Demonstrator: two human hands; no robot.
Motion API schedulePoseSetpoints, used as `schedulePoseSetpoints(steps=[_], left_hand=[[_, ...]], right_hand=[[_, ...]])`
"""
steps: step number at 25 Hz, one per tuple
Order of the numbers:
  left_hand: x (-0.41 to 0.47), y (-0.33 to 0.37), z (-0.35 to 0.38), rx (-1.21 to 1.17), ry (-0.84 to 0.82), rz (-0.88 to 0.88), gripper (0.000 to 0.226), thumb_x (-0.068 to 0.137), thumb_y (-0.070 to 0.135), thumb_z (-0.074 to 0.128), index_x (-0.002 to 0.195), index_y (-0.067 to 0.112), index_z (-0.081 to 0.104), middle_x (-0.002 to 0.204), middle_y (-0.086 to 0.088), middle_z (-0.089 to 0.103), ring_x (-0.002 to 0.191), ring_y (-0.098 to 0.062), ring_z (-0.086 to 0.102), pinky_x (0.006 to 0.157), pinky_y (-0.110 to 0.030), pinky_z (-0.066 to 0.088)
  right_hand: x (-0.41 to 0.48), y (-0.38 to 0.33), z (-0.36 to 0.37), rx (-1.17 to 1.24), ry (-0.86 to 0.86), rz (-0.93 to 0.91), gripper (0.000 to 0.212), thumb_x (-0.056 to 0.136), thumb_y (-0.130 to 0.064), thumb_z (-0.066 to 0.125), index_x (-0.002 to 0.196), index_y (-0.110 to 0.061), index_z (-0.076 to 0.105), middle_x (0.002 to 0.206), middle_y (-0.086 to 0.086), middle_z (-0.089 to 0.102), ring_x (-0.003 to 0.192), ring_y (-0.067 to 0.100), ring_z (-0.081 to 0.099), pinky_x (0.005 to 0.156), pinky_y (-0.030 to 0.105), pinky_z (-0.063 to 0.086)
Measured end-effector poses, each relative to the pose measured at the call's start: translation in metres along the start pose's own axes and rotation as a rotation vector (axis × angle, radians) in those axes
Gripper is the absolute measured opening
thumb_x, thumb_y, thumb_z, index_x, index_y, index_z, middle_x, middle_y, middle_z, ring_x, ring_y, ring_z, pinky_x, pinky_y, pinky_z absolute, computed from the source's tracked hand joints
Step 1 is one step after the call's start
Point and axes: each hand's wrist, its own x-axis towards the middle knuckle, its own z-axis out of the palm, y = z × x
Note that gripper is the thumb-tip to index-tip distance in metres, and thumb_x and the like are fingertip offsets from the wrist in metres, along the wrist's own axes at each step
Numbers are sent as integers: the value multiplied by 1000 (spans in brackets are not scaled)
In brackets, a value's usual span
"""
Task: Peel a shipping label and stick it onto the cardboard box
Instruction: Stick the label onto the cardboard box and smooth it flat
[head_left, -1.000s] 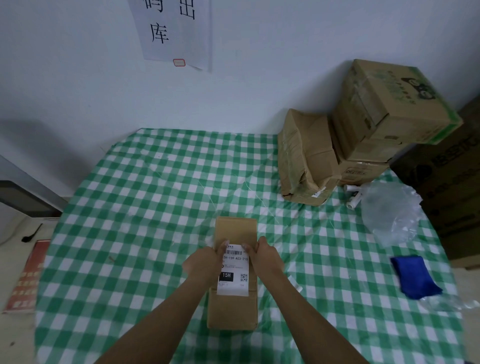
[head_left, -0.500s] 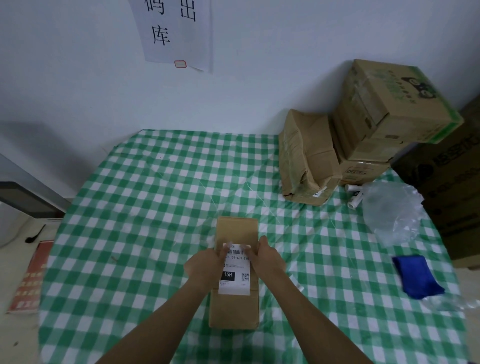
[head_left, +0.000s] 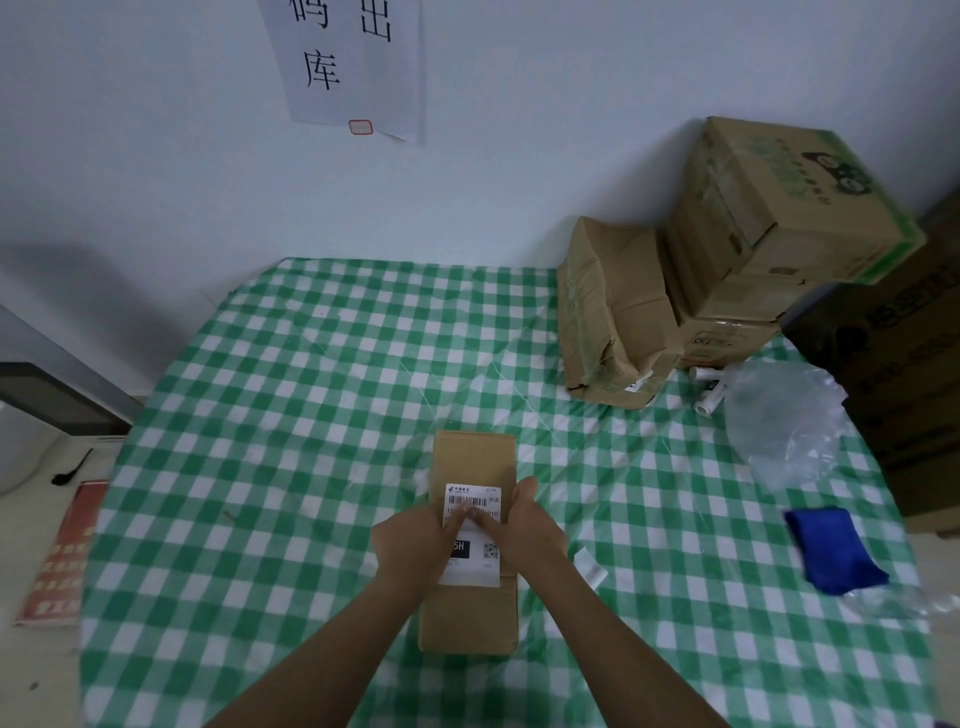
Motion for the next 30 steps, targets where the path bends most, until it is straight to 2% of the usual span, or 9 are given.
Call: schedulePoseSetpoints(steps=[6,8,10,11,14,17,23,27,30], left_hand=[[-6,-6,10,23,65,40,67,88,75,19,96,21,58,69,6,56,60,-12,57,56,-25,40],[-8,-8,14,-2,92,54,76,83,78,4,94,21,54,69,6,57,62,-12,61,56,-25,42],[-9,-11,21,-22,102,50,89,67,80,-20,86,23,45,66,6,56,57,-11,58,54,-24,43],[-9,-13,24,-32,105,43,90,62,80,-25,84,24,41,65,6,56,56,-10,57,54,-24,45],[-11,-13,23,-51,61,5,69,81,76,-2,85,23,42,67,5,58,63,-13,65,60,-27,53],[-11,-10,19,-51,29,-31,55,92,69,19,83,22,44,68,5,58,63,-13,63,60,-27,51],[-8,-7,19,-76,26,-39,52,96,62,18,83,21,48,74,6,60,65,-11,60,58,-24,44],[-11,-8,22,-91,20,-62,55,99,58,17,93,18,55,77,3,62,72,-15,65,60,-27,46],[-16,-9,22,-60,5,-63,55,96,63,19,90,19,51,76,4,61,68,-14,62,62,-28,49]], right_hand=[[-1,10,-5,58,-74,-53,64,70,-69,65,95,-24,28,72,-12,52,59,3,52,56,27,41],[-2,12,-6,70,-82,-64,66,68,-69,67,95,-25,28,73,-12,52,59,4,52,53,26,40],[-3,13,-5,67,-85,-74,68,66,-70,69,97,-25,28,74,-11,53,61,6,53,53,25,40],[-3,13,-4,65,-82,-78,69,66,-70,68,98,-25,28,75,-11,53,62,8,54,53,26,41],[-5,15,-2,104,-61,-72,70,64,-72,67,97,-27,26,83,-9,59,70,13,62,57,29,47],[-5,13,0,120,-42,-59,66,67,-71,66,97,-27,28,82,-7,61,70,14,63,60,32,50],[-8,11,5,151,31,-41,56,76,-65,62,100,-23,32,92,-2,63,77,17,64,67,38,54],[-13,11,11,184,70,-35,60,74,-63,66,105,-23,33,103,-1,59,94,21,61,76,44,55],[-18,11,14,171,83,-41,70,72,-63,68,115,-20,35,118,0,53,109,22,54,79,39,52]])
